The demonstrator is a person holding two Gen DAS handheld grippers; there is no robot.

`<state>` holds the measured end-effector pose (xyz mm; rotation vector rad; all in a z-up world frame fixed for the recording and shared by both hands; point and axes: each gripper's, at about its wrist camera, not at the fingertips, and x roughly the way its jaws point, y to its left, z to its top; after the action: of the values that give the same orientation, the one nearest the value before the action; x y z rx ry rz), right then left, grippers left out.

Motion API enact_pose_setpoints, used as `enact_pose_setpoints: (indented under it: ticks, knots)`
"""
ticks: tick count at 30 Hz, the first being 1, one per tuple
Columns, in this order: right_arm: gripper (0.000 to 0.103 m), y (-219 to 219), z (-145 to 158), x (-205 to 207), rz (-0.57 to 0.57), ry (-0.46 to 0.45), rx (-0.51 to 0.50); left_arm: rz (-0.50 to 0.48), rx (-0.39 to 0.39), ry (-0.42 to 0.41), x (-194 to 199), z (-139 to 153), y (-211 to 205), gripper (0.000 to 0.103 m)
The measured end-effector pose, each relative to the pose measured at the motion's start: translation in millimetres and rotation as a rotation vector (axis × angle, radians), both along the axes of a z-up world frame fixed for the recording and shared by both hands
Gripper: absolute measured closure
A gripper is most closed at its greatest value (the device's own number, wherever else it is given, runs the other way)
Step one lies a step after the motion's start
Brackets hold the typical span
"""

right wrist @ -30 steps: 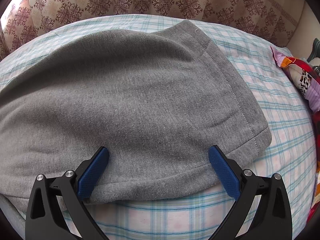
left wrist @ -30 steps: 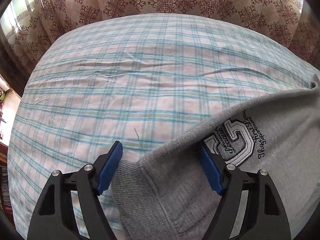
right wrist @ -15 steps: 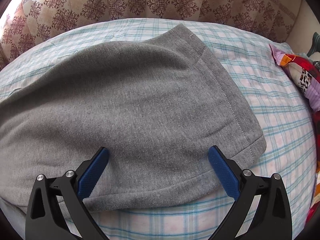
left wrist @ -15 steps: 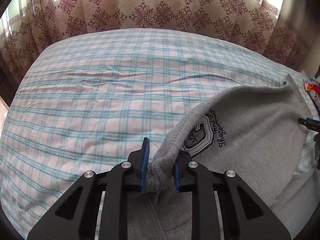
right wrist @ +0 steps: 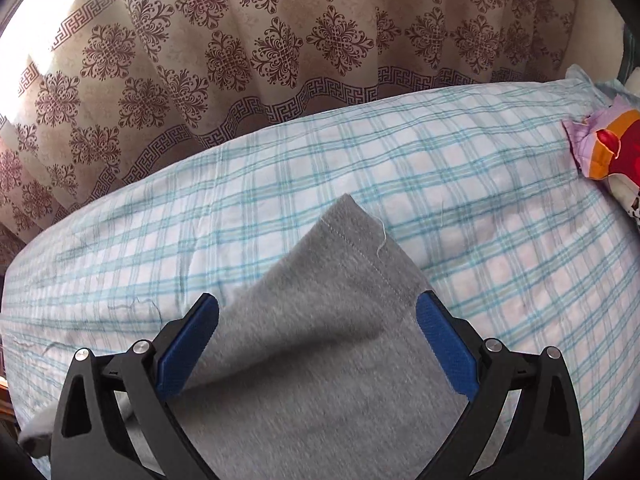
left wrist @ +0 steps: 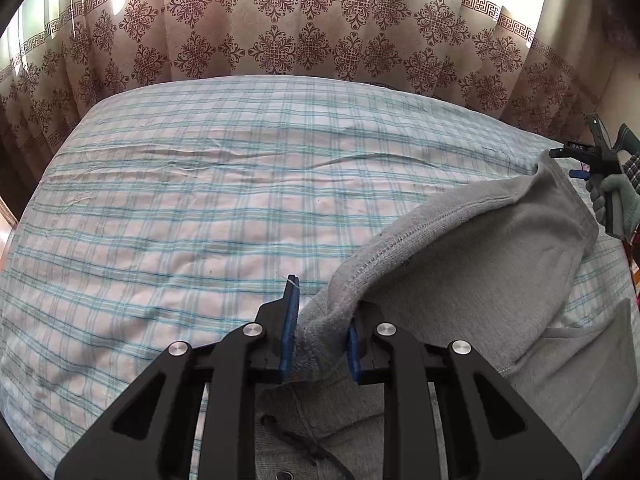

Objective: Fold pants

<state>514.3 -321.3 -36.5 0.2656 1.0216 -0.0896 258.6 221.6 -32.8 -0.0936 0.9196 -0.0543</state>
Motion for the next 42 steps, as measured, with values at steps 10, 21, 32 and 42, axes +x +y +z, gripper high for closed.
enact_pose_setpoints:
  ticks: [10,21,32,42]
  knots:
    - [0.008,6.1,-35.8,56.8,-0.111,0.130,0.016,-0.025,-0.032,-0.017,-21.3,9.8,-0.3,0.082]
    - [0.076,-13.4,-21.9,34.0,-0.156,0.144,-0.029,-0.070,-0.046,-0.053,-68.0,28.4,-9.0,0.082]
    - [0.095,-47.5,43.4,-36.8,-0.149,0.057,-0.014,-0.053,-0.048,-0.093,-97.4,53.1,-8.5,0.082]
    - [0.095,-96.3,96.7,-147.1,-0.203,-0.039,0.030,-0.098,-0.035,-0.131,-140.8,72.7,-23.3,0.082]
